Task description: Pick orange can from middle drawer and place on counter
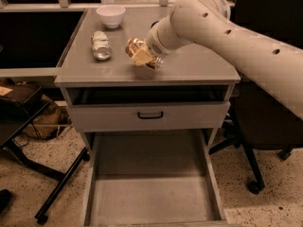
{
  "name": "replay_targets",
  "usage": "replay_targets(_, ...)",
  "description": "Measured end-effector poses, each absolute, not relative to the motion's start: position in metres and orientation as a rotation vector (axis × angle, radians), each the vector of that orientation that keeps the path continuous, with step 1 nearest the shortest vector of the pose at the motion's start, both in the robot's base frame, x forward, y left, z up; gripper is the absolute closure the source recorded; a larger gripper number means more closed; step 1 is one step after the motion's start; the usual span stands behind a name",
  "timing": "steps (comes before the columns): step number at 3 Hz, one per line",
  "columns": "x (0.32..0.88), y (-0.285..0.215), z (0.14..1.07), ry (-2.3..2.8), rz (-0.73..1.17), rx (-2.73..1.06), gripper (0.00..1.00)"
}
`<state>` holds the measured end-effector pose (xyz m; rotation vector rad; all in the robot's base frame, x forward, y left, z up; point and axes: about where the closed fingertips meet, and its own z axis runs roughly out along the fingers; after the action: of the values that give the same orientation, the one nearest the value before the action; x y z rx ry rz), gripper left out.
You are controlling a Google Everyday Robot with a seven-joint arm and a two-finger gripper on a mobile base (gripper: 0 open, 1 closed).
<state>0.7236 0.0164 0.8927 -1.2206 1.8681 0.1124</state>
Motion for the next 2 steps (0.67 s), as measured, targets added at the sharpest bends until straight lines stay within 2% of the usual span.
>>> replay_targets(1,0.7236,0.0256,0.8598,1.906,0.186,-1.244,1.00)
replay_targets(2,0.7238,0.0260,0.8580,1.908,0.189,-1.244,0.81)
